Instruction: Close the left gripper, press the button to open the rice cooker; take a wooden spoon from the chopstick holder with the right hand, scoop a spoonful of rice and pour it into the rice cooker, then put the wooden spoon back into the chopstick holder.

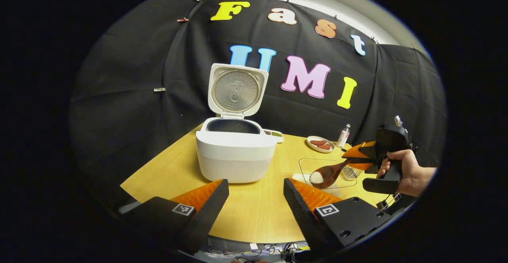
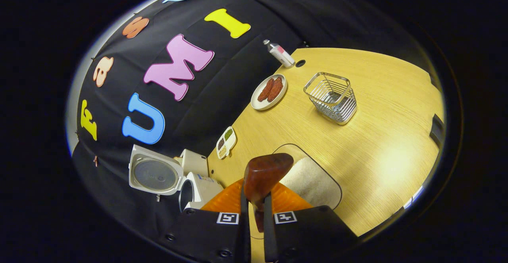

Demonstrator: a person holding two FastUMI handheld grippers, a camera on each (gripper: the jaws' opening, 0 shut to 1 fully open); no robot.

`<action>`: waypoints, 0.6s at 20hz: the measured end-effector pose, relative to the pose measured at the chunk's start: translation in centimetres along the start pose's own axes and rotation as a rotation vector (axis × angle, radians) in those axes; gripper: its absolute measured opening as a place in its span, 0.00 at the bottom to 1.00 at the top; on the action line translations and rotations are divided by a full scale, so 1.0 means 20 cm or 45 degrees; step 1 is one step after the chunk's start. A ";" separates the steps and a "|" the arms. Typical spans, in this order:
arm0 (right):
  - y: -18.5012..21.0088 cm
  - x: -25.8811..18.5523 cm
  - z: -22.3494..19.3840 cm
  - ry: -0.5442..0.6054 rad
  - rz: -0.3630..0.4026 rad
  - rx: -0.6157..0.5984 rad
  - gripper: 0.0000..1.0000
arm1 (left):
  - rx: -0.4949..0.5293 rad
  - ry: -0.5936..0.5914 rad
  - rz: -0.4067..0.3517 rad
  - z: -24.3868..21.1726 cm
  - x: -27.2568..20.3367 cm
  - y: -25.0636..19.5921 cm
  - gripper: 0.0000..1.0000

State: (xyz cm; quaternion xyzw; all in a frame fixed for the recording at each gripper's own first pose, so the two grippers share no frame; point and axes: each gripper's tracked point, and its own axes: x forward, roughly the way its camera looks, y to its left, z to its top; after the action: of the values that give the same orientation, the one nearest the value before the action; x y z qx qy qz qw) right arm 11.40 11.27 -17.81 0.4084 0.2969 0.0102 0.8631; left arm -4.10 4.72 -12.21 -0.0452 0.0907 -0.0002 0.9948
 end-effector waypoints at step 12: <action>0.36 -0.12 0.35 -0.056 0.101 0.119 0.17 | 0.017 -0.058 0.008 0.11 0.00 0.06 0.95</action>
State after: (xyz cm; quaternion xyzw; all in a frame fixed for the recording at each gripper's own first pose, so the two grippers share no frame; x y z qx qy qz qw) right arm 14.68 10.60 -7.97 0.4597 0.2614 0.0217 0.8484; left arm -3.70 6.10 -10.26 -0.0383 0.0683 0.0035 0.9969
